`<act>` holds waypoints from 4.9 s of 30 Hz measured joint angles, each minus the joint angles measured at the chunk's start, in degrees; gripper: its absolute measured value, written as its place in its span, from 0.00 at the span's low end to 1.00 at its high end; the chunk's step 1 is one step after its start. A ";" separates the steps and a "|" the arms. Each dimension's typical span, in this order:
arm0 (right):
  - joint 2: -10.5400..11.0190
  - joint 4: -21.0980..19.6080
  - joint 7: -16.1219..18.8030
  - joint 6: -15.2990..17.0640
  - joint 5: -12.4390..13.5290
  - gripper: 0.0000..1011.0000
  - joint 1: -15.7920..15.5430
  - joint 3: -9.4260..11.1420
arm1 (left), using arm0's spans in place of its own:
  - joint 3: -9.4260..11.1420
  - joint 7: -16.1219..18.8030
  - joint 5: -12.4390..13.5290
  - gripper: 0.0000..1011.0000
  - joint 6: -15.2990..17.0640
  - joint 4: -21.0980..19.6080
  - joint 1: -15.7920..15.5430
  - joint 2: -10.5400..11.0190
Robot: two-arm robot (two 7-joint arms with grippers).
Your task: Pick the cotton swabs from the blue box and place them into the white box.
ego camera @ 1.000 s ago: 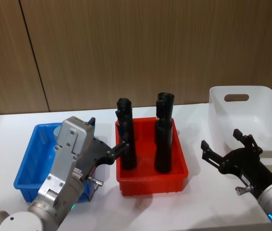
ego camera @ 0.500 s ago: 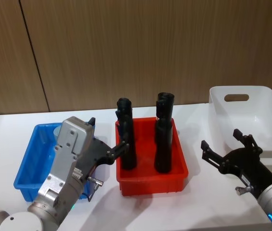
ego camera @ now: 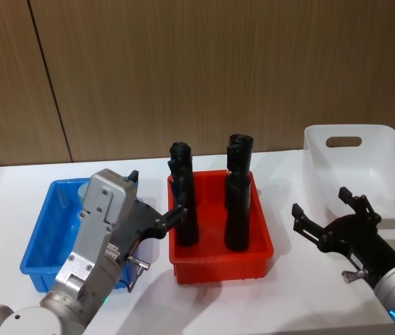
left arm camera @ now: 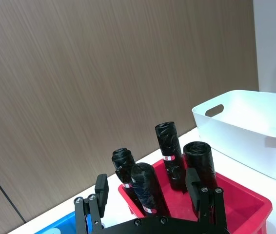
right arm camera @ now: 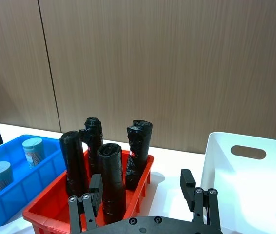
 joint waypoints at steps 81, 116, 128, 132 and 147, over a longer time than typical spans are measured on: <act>0.00 0.00 0.00 0.00 0.00 0.99 0.00 0.00 | -8.57 -0.78 -10.60 0.99 13.91 17.71 -7.39 -1.44; 0.00 0.00 0.00 0.00 0.00 0.99 0.00 0.00 | -8.59 -9.53 -9.97 0.96 13.43 27.18 -11.20 -3.06; 0.00 0.00 0.00 0.00 0.00 0.99 0.00 0.00 | -8.83 -8.90 -9.82 0.66 14.28 27.12 -11.02 -2.99; 0.00 0.00 0.00 0.00 0.00 0.99 0.00 0.00 | -8.96 -8.42 -9.82 0.66 14.52 26.74 -10.76 -2.86; 0.00 0.00 0.00 0.00 0.00 0.99 0.00 0.00 | -9.38 -7.24 -7.82 0.66 13.47 21.27 -9.21 -1.86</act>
